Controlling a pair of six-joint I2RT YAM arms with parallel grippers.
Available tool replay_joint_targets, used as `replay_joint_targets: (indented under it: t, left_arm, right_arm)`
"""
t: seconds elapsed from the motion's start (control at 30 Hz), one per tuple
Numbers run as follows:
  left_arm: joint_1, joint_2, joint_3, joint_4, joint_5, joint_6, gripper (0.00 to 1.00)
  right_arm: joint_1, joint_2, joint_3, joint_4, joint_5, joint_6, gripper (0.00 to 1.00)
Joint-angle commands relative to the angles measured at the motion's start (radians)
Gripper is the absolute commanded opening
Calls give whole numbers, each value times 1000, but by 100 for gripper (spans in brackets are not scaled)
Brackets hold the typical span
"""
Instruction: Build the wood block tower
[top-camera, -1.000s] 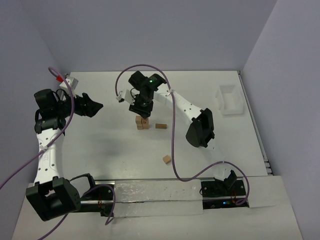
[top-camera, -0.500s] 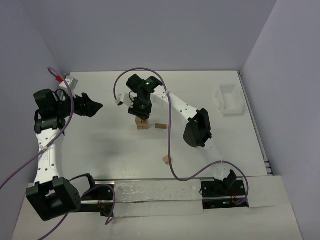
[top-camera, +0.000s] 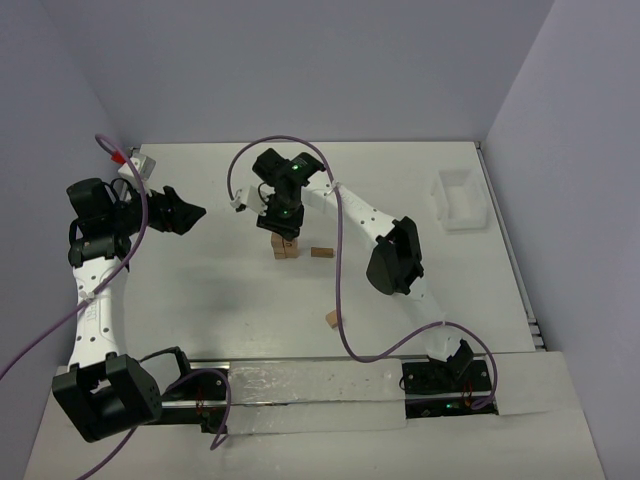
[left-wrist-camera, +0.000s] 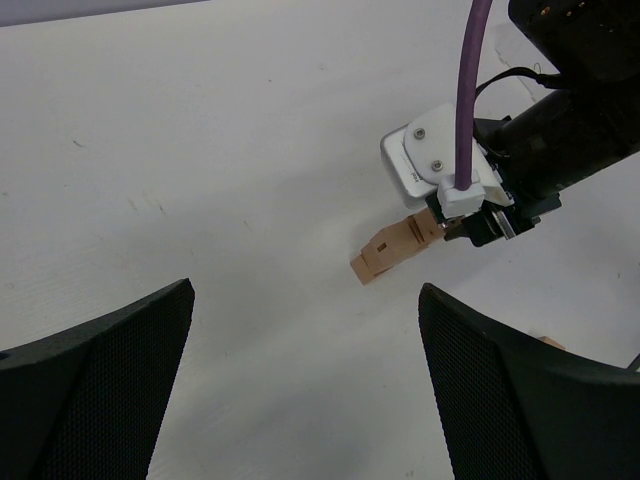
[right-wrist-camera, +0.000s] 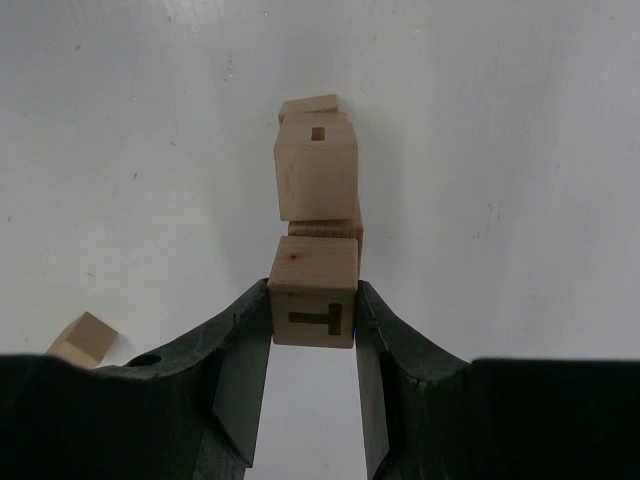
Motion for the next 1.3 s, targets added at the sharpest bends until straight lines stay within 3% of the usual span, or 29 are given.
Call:
replay_joint_targets:
  t: [0.0,0.47,0.77,0.9,1.13,1.2,1.27]
  left_arm:
    - [10,2,5,52,31,1,99]
    - [11,5,5,52,37,7,99]
    - [13,3,12,47,39,12,99]
    - [22,-15,23,33,74,34,99]
    - [24,-45,87,-66,152,146,99]
    - [-14,-48,111,-96,139,174,99]
    - [-134,-52,132,-145,37,206,98]
  right_arm:
    - [7,0,52,-16,0,-21,27]
    - [8,4,59,-14,1,-18,61]
    - [11,-37,66,-7,-3,-3,69]
    - [10,-162,21,34,-20,35,74]
    - [-76,-498,-200,178,-117,112,98]
    - [-162,-584,-232,191,-183,161,100]
    - [-271,-660,-292,221,-238,232,100]
